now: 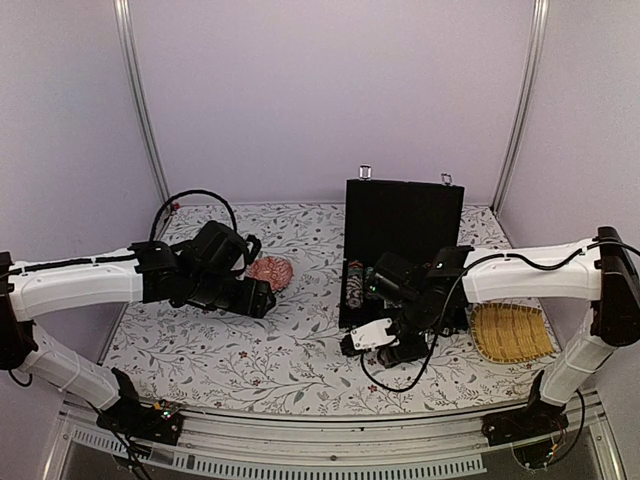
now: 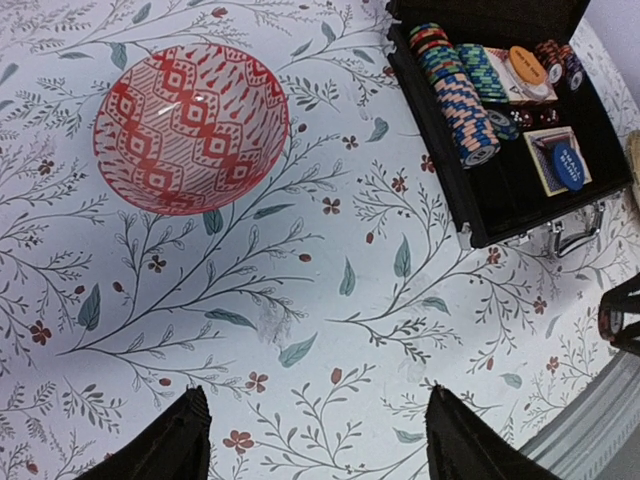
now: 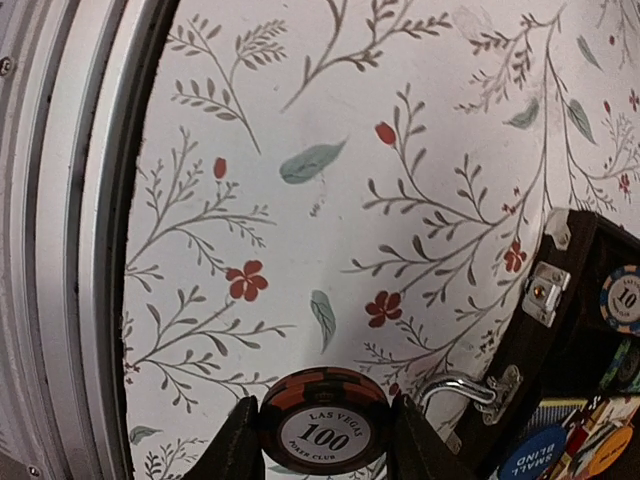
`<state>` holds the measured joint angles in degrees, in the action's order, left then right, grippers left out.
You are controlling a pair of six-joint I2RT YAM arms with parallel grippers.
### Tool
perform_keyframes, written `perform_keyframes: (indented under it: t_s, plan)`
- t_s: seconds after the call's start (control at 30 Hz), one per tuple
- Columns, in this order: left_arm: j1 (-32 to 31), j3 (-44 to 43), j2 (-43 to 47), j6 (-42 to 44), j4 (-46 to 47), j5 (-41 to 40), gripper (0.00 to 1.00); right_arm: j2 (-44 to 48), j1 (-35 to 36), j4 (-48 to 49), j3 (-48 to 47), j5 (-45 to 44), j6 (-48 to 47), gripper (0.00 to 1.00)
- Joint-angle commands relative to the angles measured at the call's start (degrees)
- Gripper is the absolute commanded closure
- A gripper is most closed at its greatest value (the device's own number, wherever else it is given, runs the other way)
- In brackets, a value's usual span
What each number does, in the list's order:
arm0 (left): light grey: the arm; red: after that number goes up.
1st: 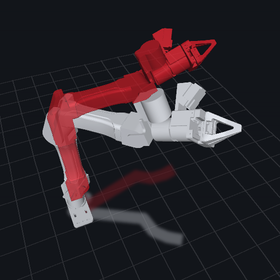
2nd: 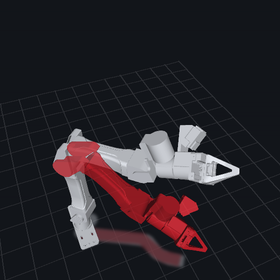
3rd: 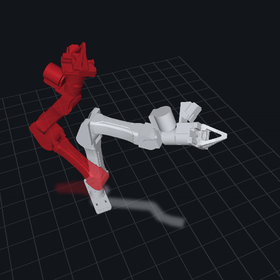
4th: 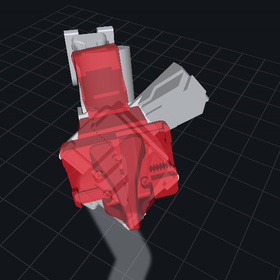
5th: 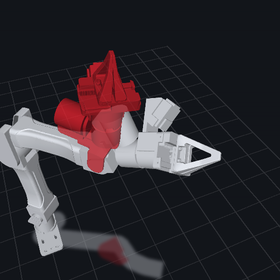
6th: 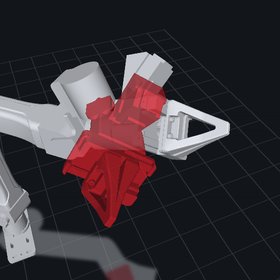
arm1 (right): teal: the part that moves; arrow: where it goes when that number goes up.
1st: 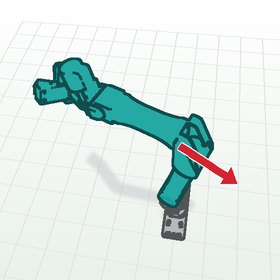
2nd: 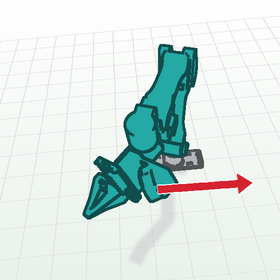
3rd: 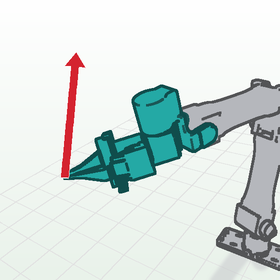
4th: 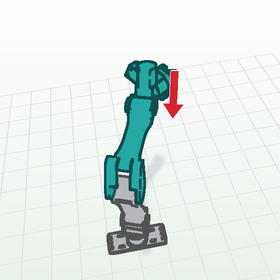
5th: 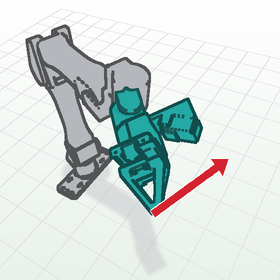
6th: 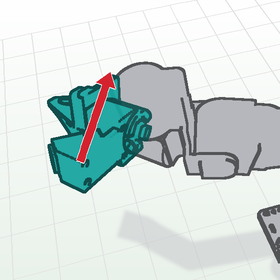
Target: Pack up texas hold em set
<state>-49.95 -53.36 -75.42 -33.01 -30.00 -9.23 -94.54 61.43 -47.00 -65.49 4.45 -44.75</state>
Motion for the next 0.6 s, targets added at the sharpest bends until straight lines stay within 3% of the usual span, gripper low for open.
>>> perform_keyframes:
  t_s: [0.0,0.3,0.57]
  plan:
    - [0.9,-2.2,-1.0,0.9,1.4,0.8,0.25,3.9,-8.8,-1.9,1.2,-1.5,-1.2,0.87]
    - [0.9,-3.3,-2.6,1.4,1.6,2.0,0.26,3.4,-31.4,3.4,-0.6,-4.5,-8.4,0.87]
    - [0.8,-2.5,-2.1,0.4,2.2,3.6,0.26,-5.1,-39.2,13.2,-3.2,-6.0,-10.4,0.86]
